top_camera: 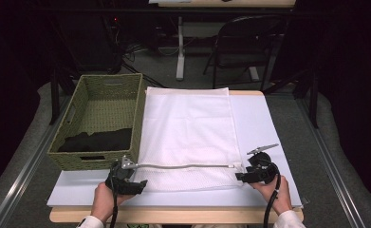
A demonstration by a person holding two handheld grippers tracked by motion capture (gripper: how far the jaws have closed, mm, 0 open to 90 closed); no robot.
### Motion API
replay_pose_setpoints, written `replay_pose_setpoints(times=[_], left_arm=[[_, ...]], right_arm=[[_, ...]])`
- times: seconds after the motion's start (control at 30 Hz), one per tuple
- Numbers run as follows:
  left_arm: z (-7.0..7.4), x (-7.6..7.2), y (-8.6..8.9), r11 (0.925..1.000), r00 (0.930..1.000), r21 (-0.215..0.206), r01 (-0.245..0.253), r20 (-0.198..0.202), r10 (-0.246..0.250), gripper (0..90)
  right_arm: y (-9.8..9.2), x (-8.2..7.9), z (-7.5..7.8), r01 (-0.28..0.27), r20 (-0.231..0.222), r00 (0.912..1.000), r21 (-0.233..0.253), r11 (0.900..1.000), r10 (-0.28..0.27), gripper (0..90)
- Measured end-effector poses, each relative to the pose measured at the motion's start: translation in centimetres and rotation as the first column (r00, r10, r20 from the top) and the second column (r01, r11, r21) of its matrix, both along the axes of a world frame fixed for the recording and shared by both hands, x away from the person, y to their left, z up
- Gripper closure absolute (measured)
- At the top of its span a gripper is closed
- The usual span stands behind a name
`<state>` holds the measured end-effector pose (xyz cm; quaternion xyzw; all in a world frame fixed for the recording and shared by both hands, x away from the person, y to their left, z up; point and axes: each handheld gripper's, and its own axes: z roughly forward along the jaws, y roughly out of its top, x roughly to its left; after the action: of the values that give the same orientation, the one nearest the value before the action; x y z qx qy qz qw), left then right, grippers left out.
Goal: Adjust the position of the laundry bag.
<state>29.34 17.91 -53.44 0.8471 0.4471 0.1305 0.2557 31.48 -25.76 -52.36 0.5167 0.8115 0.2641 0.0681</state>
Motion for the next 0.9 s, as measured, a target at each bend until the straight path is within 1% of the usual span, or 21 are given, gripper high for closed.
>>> replay_pose_setpoints(times=[0.03,0.07,0.1,0.17,0.23,0.27,0.3,0.33,0.37,0.4,0.43,0.5,0.53,0.57,0.6,0.67,0.7,0.73,0.77,0.87,0.9], left_arm=[[0.0,0.0,0.1,1.0000,1.0000,-0.002,-0.001,0.000,0.001,33.9],[0.0,0.1,0.2,0.9998,1.0000,-0.020,0.004,0.001,-0.004,32.1],[0.0,0.1,0.2,0.9997,1.0000,-0.022,0.001,0.002,-0.001,29.5],[-0.1,0.2,0.1,0.9999,1.0000,-0.016,0.006,0.001,-0.006,29.8],[-0.1,0.3,0.0,0.9999,1.0000,-0.010,0.006,-0.005,-0.006,31.3],[-0.1,0.3,0.0,0.9999,1.0000,-0.010,0.006,-0.005,-0.006,32.6],[-0.2,0.3,-0.1,0.9999,1.0000,-0.010,0.006,-0.007,-0.006,33.7],[-0.3,0.4,-0.2,1.0000,0.9999,0.001,0.009,-0.012,-0.009,35.1],[-0.3,0.4,-0.2,1.0000,0.9999,0.001,0.009,-0.012,-0.009,37.0],[-0.3,0.4,-0.3,0.9999,0.9999,-0.010,0.005,-0.014,-0.005,37.6],[-0.3,0.5,-0.4,0.9998,0.9999,-0.018,0.004,-0.015,-0.004,40.1],[-0.3,0.5,-0.5,0.9999,0.9999,-0.017,-0.001,-0.017,0.001,42.9],[-0.5,0.6,-0.6,1.0000,0.9997,-0.004,-0.005,-0.023,0.005,45.0],[-0.5,0.6,-0.6,1.0000,0.9997,-0.004,-0.005,-0.023,0.005,46.4],[-0.5,0.7,-0.7,1.0000,0.9996,0.001,-0.003,-0.028,0.003,48.0],[-0.7,0.8,-0.9,0.9999,0.9997,0.014,-0.007,-0.025,0.007,50.2],[-0.7,0.8,-0.8,0.9999,0.9995,0.015,-0.003,-0.032,0.003,51.5],[-0.7,0.8,-0.8,0.9999,0.9995,0.015,-0.003,-0.032,0.003,52.5],[-0.7,0.9,-0.8,0.9999,0.9996,0.014,-0.004,-0.028,0.005,54.5],[-0.8,0.9,-0.8,0.9998,0.9996,0.018,-0.006,-0.028,0.007,58.3],[-0.8,0.9,-0.8,0.9998,0.9996,0.019,-0.009,-0.027,0.009,58.3]], right_arm=[[0.0,0.0,-0.1,-0.002,-0.003,1.0000,-0.002,1.000,0.002,46.4],[0.1,0.0,-0.2,0.000,-0.008,1.0000,-0.010,1.000,-0.001,47.3],[0.2,0.0,-0.3,-0.009,-0.005,0.9999,-0.017,1.000,0.009,48.7],[0.4,0.0,-0.2,-0.029,0.008,0.9995,-0.047,0.998,0.030,51.5],[0.5,0.0,0.1,-0.040,0.039,0.9983,-0.079,0.996,0.043,54.4],[0.5,0.0,0.1,-0.040,0.039,0.9983,-0.079,0.996,0.043,54.4],[0.3,0.1,0.1,-0.032,0.037,0.9987,-0.069,0.997,0.035,55.2],[0.3,0.2,0.0,-0.030,0.028,0.9991,-0.064,0.997,0.032,55.3],[0.3,0.2,0.0,-0.030,0.028,0.9991,-0.064,0.997,0.032,55.3],[0.3,0.2,-0.2,-0.032,0.014,0.9994,-0.068,0.997,0.033,55.7],[0.3,0.2,-0.2,-0.030,0.016,0.9994,-0.073,0.997,0.031,56.2],[0.5,0.2,-0.2,-0.022,0.019,0.9995,-0.068,0.997,0.024,57.0],[0.8,0.2,-0.2,-0.020,0.027,0.9994,-0.077,0.997,0.022,58.4],[0.9,0.3,-0.3,-0.022,0.029,0.9993,-0.084,0.996,0.025,59.3],[1.0,0.4,-0.4,-0.029,0.031,0.9990,-0.079,0.996,0.031,61.0],[1.3,0.6,-0.5,-0.044,0.032,0.9984,-0.090,0.995,0.047,62.8],[1.5,0.6,-0.5,-0.040,0.029,0.9986,-0.103,0.994,0.043,63.7],[1.5,0.6,-0.5,-0.040,0.029,0.9986,-0.103,0.994,0.043,63.7],[1.6,0.8,-0.6,-0.040,0.028,0.9987,-0.104,0.994,0.043,66.4],[1.7,0.9,-0.7,-0.036,0.019,0.9991,-0.116,0.993,0.038,67.2],[1.7,1.0,-0.8,-0.037,0.017,0.9991,-0.118,0.992,0.039,67.3]])
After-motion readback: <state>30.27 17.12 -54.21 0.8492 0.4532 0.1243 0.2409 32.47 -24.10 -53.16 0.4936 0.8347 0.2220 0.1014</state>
